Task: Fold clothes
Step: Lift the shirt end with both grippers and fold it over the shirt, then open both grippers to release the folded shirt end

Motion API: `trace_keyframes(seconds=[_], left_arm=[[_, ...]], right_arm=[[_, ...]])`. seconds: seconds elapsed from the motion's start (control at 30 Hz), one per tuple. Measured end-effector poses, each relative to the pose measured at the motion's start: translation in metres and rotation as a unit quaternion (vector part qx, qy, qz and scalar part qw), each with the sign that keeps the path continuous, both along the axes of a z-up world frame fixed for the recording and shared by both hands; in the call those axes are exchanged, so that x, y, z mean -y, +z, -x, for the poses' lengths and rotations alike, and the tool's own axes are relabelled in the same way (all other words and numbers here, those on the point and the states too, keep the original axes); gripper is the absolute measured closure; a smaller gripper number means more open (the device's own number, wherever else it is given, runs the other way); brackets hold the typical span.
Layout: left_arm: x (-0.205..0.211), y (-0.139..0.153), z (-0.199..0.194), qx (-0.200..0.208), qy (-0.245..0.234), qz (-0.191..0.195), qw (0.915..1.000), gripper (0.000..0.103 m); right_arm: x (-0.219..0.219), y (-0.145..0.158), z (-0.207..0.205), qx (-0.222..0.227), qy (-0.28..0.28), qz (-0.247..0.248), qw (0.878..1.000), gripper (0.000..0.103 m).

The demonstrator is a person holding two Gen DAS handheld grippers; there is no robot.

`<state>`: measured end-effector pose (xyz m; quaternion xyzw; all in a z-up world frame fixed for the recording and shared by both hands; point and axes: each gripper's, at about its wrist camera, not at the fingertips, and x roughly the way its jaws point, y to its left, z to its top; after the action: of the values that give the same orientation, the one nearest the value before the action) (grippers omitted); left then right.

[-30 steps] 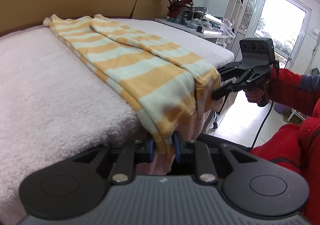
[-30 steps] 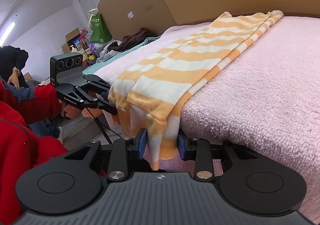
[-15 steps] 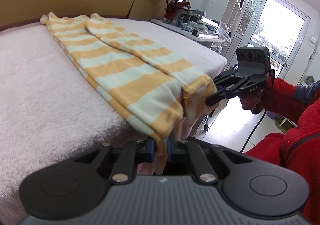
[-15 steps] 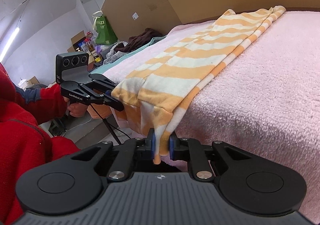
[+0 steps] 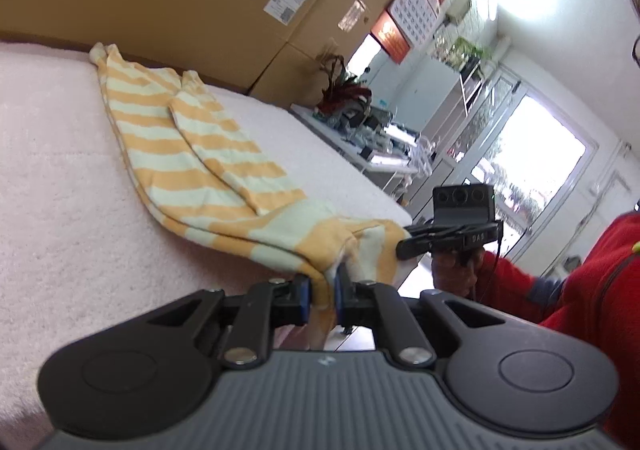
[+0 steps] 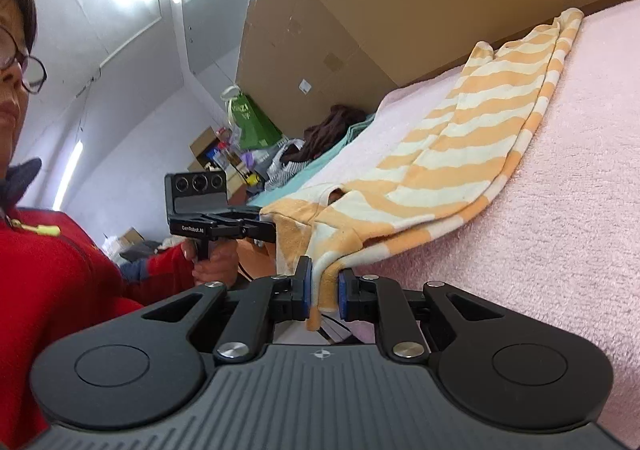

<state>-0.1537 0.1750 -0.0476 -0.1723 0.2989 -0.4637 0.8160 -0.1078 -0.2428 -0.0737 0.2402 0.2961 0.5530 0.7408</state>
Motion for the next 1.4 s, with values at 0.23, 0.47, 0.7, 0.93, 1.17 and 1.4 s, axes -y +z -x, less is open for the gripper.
trace_keyframes(seconds=[0.23, 0.47, 0.7, 0.93, 1.17, 1.4], left_arm=[[0.000, 0.002, -0.044, -0.024, 0.039, 0.019, 0.9988, 0.096], [0.001, 0.001, -0.092, -0.043, 0.052, 0.016, 0.9976, 0.096], [-0.006, -0.010, -0.120, -0.078, 0.068, 0.028, 0.9942, 0.095], [-0.015, -0.021, -0.134, -0.106, 0.095, 0.050, 0.9885, 0.092], [-0.021, -0.026, -0.152, -0.135, 0.120, 0.083, 0.9801, 0.088], [-0.034, -0.007, -0.153, -0.080, 0.177, 0.072, 0.9783, 0.065]], right_arm=[[0.002, 0.007, -0.032, -0.041, -0.041, -0.041, 0.997, 0.088], [0.000, 0.009, -0.070, -0.073, -0.081, -0.032, 0.993, 0.086], [-0.003, 0.008, -0.098, -0.091, -0.086, -0.024, 0.992, 0.084], [-0.005, 0.005, -0.120, -0.107, -0.098, -0.009, 0.989, 0.077], [-0.005, 0.000, -0.132, -0.120, -0.134, -0.026, 0.983, 0.059], [-0.012, 0.018, -0.115, -0.044, -0.195, 0.038, 0.979, 0.059]])
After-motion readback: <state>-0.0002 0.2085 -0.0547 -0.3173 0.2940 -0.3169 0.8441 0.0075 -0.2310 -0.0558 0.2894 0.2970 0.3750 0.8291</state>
